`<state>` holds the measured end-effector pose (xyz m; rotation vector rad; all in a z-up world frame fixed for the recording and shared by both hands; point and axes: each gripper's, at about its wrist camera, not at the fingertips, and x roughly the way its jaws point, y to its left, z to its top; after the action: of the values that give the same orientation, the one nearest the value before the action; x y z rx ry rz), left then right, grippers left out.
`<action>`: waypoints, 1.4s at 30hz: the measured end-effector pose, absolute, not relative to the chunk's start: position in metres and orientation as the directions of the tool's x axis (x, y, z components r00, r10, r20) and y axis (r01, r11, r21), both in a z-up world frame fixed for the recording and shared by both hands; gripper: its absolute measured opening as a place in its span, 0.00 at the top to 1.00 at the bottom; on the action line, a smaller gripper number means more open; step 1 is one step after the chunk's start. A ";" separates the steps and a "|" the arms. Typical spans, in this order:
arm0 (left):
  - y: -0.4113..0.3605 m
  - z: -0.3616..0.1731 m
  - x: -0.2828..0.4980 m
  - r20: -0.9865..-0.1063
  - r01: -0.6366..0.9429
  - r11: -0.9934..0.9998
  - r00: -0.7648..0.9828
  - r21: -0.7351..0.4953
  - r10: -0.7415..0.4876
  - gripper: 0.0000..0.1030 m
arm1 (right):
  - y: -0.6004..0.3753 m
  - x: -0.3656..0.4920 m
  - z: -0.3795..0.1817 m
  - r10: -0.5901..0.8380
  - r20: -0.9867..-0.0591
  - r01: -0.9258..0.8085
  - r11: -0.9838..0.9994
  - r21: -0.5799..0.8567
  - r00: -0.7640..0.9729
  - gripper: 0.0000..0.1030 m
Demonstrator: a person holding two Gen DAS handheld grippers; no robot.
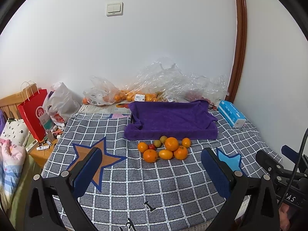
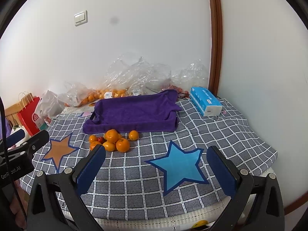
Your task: Organize fruits
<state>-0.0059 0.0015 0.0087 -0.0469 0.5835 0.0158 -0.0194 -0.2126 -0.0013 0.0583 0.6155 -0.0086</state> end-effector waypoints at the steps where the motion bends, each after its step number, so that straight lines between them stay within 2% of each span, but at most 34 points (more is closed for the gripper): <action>1: 0.002 0.009 -0.006 -0.551 -0.029 0.999 0.834 -0.041 0.001 0.00 | -0.212 -0.020 -0.001 0.007 -0.577 0.027 0.998 0.049 0.817 0.00; 42: 0.010 0.008 -0.011 -0.542 -0.035 0.998 0.840 -0.057 -0.001 0.00 | -0.209 -0.021 0.000 0.016 -0.573 0.017 0.998 0.052 0.819 0.00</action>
<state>-0.0107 0.0100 0.0081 -0.0655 0.5730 0.0182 -0.0210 -0.2091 0.0002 0.0556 0.6108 0.0000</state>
